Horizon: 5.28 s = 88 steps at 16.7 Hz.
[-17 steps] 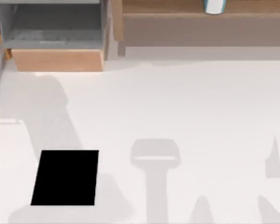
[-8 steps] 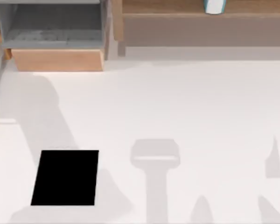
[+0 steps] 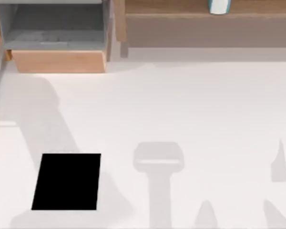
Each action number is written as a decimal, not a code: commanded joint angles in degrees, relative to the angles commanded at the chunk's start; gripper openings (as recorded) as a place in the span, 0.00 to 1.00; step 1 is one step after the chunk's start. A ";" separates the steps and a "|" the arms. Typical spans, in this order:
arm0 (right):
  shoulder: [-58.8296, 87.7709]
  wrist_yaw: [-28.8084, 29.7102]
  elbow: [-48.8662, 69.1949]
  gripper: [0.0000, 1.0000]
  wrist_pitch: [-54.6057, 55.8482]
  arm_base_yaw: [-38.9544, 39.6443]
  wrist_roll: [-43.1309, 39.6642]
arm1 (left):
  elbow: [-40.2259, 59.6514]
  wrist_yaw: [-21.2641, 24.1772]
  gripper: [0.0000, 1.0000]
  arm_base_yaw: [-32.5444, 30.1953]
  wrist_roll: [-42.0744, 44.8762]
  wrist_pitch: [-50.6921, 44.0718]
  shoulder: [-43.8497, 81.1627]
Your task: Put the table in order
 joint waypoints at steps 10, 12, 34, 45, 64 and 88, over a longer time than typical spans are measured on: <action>0.00 0.00 0.00 1.00 0.00 0.00 0.00 | 0.00 0.00 0.00 0.00 0.00 0.00 0.00; 0.00 0.00 0.00 1.00 0.00 0.00 0.00 | 0.00 0.00 0.00 0.00 0.00 0.00 0.00; 0.00 0.00 0.00 1.00 0.00 0.00 0.00 | -20.76 -1.49 0.00 -5.43 -21.12 7.99 -27.33; 0.00 0.00 0.00 1.00 0.00 0.00 0.00 | -58.51 -4.47 0.00 -29.34 -46.93 22.74 -48.44; 0.00 0.00 0.00 1.00 0.00 0.00 0.00 | -88.70 -6.86 0.00 -46.76 -63.32 30.68 -58.19; 0.00 0.00 0.00 1.00 0.00 0.00 0.00 | -86.62 -7.11 0.00 -46.88 -63.32 33.95 -60.54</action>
